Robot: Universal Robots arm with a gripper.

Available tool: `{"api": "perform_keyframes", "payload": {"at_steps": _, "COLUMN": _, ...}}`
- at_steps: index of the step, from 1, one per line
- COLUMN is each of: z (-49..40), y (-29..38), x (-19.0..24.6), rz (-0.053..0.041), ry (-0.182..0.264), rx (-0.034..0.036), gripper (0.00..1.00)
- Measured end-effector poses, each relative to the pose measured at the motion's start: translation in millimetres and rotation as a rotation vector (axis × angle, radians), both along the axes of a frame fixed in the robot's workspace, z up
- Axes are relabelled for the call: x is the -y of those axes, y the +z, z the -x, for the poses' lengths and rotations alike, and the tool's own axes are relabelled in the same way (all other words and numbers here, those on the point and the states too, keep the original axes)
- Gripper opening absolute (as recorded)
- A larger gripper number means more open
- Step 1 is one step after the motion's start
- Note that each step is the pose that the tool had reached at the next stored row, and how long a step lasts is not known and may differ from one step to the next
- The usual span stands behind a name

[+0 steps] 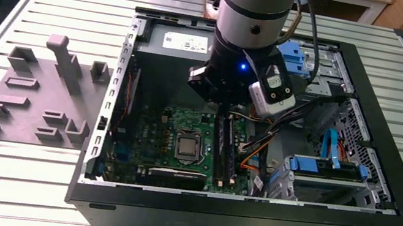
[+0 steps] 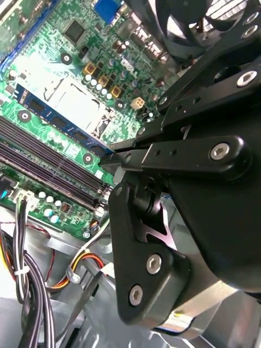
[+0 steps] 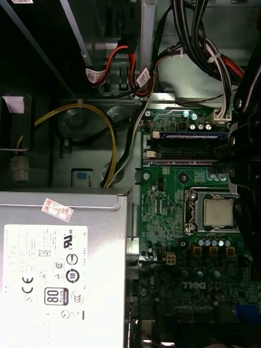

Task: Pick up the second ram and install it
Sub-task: 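Insert the second ram into the second slot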

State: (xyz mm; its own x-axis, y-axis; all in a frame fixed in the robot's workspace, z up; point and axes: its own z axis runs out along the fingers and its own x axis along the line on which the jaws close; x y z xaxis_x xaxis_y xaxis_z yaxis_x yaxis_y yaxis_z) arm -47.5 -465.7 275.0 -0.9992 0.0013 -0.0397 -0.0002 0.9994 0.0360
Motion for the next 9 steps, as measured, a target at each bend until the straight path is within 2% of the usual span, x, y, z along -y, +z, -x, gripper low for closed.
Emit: {"api": "perform_keyframes", "payload": {"at_steps": 9, "z": -3.2, "y": -16.3, "x": 3.2, "rz": 0.0000, "ry": -0.004, "rx": 0.0000, "gripper": 0.14}}
